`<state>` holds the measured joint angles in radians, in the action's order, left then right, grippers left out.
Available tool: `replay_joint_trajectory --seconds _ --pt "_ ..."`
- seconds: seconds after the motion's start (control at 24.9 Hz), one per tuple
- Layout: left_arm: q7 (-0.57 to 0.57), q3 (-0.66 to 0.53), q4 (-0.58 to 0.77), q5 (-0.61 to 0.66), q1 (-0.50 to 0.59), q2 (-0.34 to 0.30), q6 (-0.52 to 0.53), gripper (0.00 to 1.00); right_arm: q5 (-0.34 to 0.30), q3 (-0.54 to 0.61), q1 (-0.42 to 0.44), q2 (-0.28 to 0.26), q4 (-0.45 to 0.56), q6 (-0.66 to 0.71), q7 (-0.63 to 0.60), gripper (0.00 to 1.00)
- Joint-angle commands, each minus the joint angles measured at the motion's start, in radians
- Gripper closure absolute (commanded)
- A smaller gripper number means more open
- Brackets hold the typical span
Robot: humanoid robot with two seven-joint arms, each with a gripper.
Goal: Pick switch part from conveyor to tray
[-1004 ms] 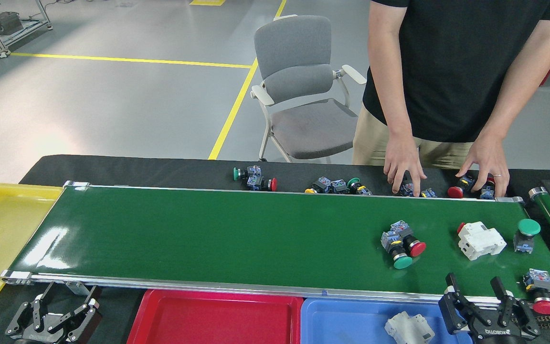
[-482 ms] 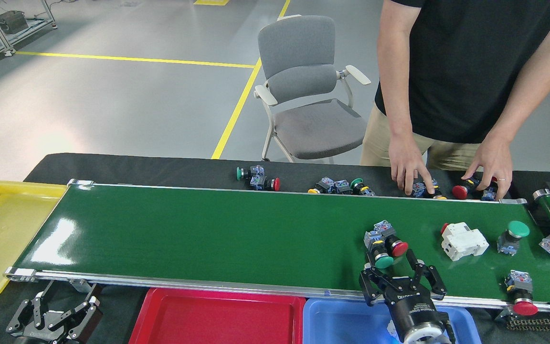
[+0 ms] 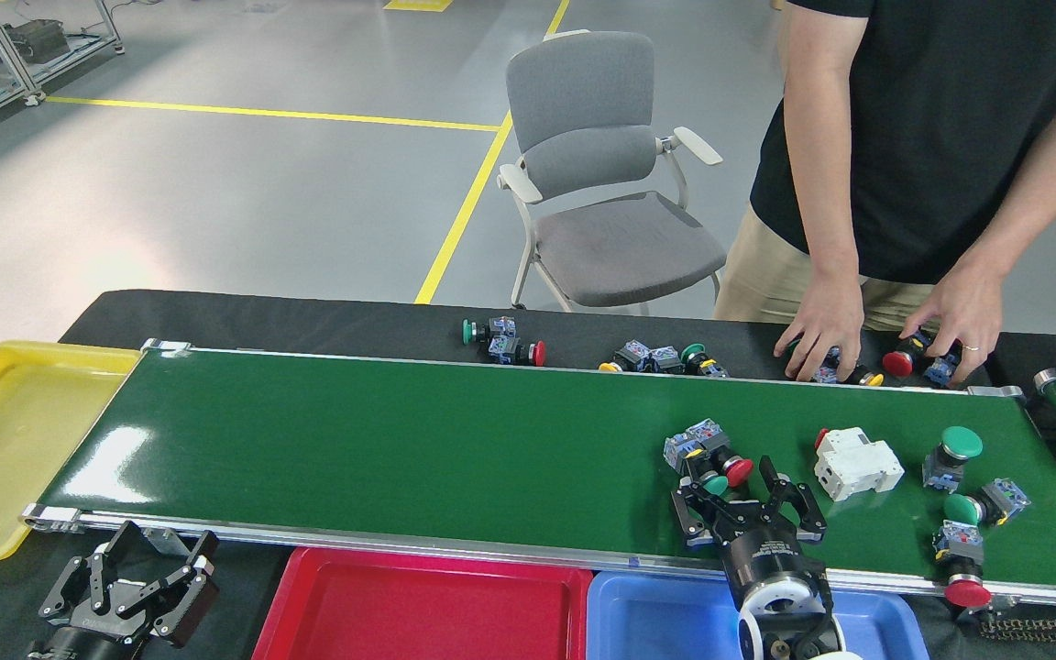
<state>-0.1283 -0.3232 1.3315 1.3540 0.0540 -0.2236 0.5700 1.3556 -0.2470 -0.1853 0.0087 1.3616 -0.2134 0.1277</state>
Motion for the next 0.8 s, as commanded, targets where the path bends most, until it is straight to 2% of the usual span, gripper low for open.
replay_joint_trajectory --seconds 0.0,0.2,0.24,0.28,0.4,0.44,0.6,0.76 --pt "-0.004 0.000 0.006 0.002 -0.020 -0.007 -0.001 0.00 0.002 -0.015 -0.034 0.010 -0.039 -0.003 -0.002 0.11" --pt "-0.004 0.024 0.002 0.002 -0.028 -0.010 -0.001 0.00 -0.006 -0.040 -0.080 0.011 -0.107 -0.001 -0.003 0.12" --pt "-0.004 0.024 0.002 0.002 -0.028 -0.011 -0.001 0.00 -0.007 -0.041 -0.082 0.013 -0.116 -0.001 -0.002 0.14" --pt "-0.004 0.024 0.002 0.002 -0.028 -0.011 -0.001 0.00 -0.012 -0.040 -0.082 0.011 -0.122 0.003 -0.002 0.26" --pt "-0.004 0.024 0.002 0.002 -0.029 -0.013 -0.001 0.00 -0.016 -0.040 -0.086 0.005 -0.115 0.023 -0.002 0.54" --pt "-0.004 0.024 0.002 0.002 -0.029 -0.013 -0.001 0.00 -0.016 -0.040 -0.089 0.007 -0.111 0.035 -0.002 0.58" --pt "-0.004 0.024 0.003 0.002 -0.029 -0.014 -0.001 0.00 -0.038 -0.040 -0.074 0.002 -0.038 0.091 -0.002 0.59" --pt "-0.004 0.024 0.005 0.000 -0.029 -0.016 -0.001 0.00 -0.044 -0.040 0.024 -0.007 0.151 0.305 -0.003 0.58"
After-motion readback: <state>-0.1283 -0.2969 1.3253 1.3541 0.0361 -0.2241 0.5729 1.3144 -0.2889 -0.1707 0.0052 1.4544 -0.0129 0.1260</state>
